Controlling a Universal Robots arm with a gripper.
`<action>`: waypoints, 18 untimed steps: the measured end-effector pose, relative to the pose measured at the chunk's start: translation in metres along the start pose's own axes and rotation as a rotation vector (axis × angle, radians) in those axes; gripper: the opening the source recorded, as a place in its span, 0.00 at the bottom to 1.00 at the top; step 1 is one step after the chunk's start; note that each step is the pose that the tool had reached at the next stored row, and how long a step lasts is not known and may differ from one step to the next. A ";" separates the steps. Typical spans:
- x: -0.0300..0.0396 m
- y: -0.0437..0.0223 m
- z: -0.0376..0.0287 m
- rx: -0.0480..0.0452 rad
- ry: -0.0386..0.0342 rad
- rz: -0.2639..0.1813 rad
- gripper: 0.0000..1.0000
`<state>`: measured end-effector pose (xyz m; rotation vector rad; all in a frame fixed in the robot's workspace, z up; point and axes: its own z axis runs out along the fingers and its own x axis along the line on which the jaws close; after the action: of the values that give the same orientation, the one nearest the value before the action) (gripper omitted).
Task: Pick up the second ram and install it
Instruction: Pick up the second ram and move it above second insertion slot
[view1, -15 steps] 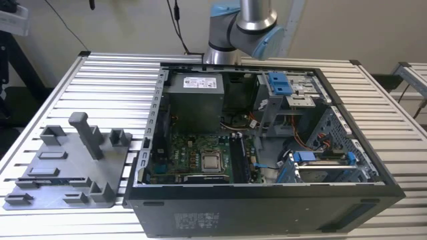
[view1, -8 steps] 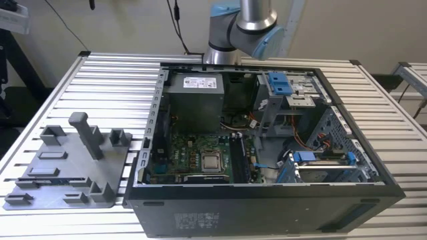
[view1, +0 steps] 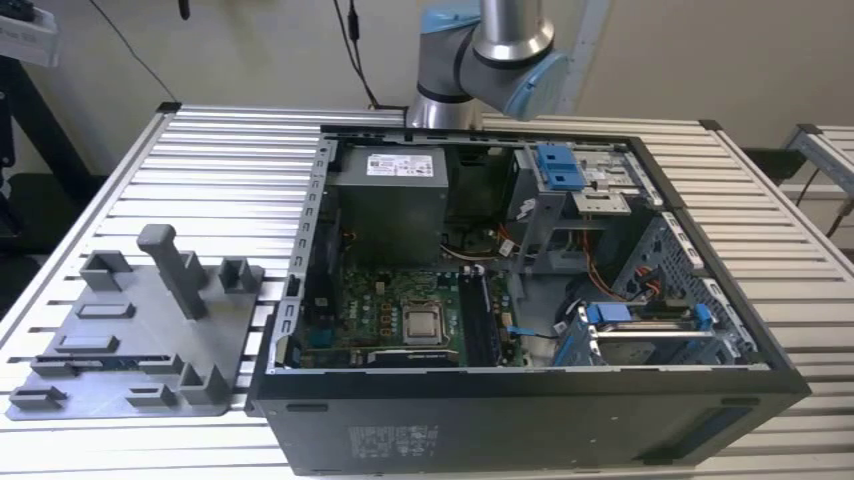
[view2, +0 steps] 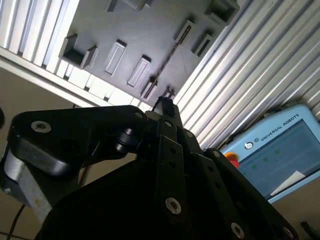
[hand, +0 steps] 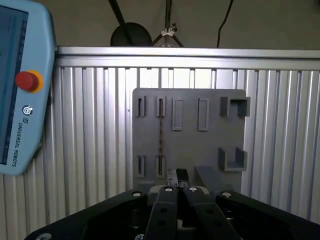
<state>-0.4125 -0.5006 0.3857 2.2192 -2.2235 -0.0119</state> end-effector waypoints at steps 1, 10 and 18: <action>0.0000 0.0000 0.0000 0.0000 0.0000 0.000 0.11; 0.0000 0.0000 0.0001 0.0001 -0.0001 0.000 0.30; 0.0000 0.0000 0.0001 -0.0001 0.0001 0.000 0.48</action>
<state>-0.4125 -0.5006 0.3856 2.2196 -2.2230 -0.0119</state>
